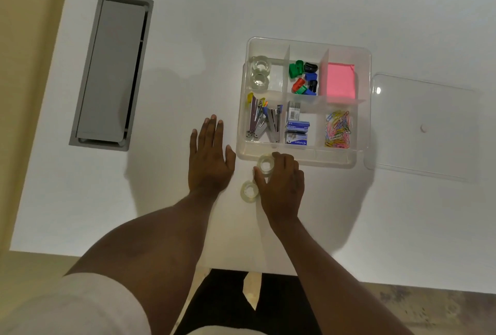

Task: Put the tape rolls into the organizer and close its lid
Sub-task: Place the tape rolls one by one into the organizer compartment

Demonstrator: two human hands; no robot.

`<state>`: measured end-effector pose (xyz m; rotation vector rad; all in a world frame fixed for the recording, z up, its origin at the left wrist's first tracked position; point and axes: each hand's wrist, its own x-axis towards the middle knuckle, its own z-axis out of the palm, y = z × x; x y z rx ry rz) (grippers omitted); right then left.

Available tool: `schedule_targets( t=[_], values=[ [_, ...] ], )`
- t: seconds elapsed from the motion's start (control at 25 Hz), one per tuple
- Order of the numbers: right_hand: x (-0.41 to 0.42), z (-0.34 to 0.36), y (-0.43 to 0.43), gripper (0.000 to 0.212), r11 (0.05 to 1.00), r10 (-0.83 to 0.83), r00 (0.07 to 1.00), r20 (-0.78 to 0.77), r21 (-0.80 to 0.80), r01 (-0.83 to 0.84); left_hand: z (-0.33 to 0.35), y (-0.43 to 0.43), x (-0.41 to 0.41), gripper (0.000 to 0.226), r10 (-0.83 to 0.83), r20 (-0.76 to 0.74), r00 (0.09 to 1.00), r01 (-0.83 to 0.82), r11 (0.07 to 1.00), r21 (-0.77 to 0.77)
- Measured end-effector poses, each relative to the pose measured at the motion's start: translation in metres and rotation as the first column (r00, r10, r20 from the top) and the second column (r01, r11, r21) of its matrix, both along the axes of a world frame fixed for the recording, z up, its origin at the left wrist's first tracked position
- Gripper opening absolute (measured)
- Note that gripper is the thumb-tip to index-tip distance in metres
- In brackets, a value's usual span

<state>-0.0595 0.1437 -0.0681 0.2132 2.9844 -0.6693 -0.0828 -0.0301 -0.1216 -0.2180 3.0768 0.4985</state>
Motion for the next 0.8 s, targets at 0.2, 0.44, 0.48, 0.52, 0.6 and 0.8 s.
schedule_targets(
  t=[0.2,0.44,0.48,0.52,0.6,0.8],
  values=[
    [-0.004,0.017,-0.005,0.060,0.986,0.154,0.971,-0.181,-0.043,-0.164,-0.001,0.001,0.000,0.064,0.002,0.004,1.000,-0.002,1.000,0.000],
    [-0.089,0.053,-0.012,0.051,0.965,0.106,0.954,-0.281,-0.204,-0.167,-0.004,-0.001,0.000,0.065,0.001,0.000,1.000,-0.001,1.000,-0.004],
    [-0.107,0.057,-0.010,0.050,0.963,0.102,0.958,-0.268,-0.215,-0.163,-0.005,-0.001,0.000,0.065,-0.001,-0.005,1.000,0.001,1.000,-0.001],
    [-0.124,0.060,-0.008,0.049,0.962,0.102,0.961,-0.258,-0.220,-0.161,-0.006,-0.001,0.001,0.065,-0.004,-0.010,1.000,0.004,1.000,-0.001],
    [-0.159,0.064,-0.004,0.046,0.960,0.121,0.967,-0.224,-0.222,-0.171,-0.007,-0.002,0.001,0.065,-0.007,-0.013,1.000,0.007,1.000,0.000],
    [-0.228,0.059,0.005,0.047,0.944,0.322,0.947,-0.008,0.076,-0.320,-0.007,-0.002,-0.001,0.067,-0.006,-0.019,1.000,0.006,1.000,0.005]
  ],
)
